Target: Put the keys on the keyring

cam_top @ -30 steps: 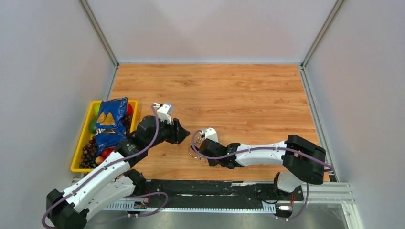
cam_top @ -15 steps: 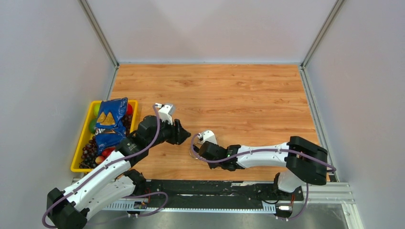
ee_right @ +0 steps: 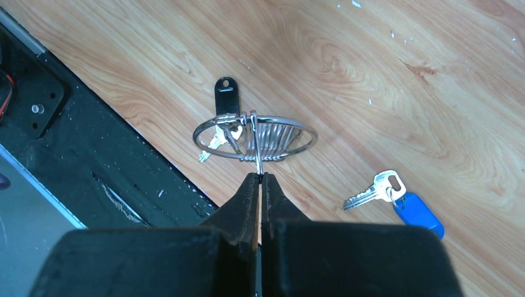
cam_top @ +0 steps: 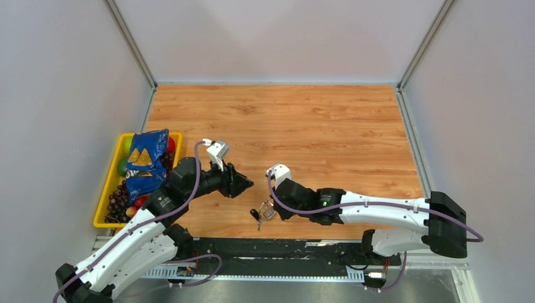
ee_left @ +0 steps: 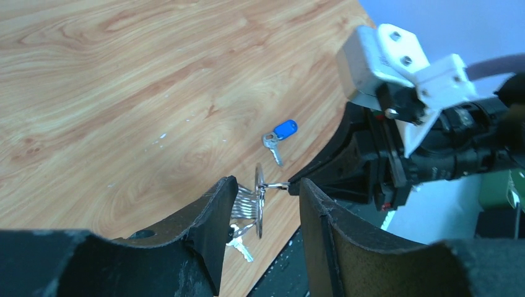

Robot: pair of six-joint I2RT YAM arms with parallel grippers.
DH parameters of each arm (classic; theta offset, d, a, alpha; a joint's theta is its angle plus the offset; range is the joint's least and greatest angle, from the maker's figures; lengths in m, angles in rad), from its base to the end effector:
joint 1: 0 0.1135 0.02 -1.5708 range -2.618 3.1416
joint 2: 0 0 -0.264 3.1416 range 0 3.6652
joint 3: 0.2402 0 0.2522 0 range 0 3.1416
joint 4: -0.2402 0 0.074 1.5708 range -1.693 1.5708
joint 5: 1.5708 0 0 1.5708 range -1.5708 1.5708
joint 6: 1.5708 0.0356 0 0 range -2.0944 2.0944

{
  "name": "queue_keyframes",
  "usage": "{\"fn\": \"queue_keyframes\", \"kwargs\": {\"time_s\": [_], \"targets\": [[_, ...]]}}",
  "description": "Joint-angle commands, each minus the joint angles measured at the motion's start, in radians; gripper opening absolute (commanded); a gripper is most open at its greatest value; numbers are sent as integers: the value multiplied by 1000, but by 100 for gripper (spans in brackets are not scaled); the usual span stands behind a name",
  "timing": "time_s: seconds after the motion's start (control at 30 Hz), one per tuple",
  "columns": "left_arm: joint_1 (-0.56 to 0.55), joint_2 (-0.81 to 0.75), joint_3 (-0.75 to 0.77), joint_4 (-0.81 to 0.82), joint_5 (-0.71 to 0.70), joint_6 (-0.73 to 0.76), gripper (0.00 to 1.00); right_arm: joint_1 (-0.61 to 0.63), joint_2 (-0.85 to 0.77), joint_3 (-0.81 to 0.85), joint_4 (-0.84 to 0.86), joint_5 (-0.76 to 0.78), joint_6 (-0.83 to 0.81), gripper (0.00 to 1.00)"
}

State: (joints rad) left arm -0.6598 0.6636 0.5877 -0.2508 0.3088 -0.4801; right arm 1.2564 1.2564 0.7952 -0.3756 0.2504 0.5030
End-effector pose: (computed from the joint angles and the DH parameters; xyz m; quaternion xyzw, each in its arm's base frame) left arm 0.1222 -0.1085 0.2827 0.1613 0.7917 -0.4159 0.4173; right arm 0.0879 0.2418 0.2287 -0.2990 0.8777 0.2000 0.3167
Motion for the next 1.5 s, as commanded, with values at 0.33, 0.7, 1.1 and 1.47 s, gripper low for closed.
{"fn": "queue_keyframes", "kwargs": {"time_s": [0.33,0.7,1.1,1.47], "targets": [[0,-77,-4,98,265,8,52,4,-38,280,-282,-11,-64,0],[-1,-83,-41,149,253,-30,53,2,19,475,-403,60,-107,0],[-50,-52,-39,170,166,21,56,1,69,580,-454,31,-105,0],[-107,13,-29,157,60,73,55,3,64,614,-462,-18,-98,0]]}}
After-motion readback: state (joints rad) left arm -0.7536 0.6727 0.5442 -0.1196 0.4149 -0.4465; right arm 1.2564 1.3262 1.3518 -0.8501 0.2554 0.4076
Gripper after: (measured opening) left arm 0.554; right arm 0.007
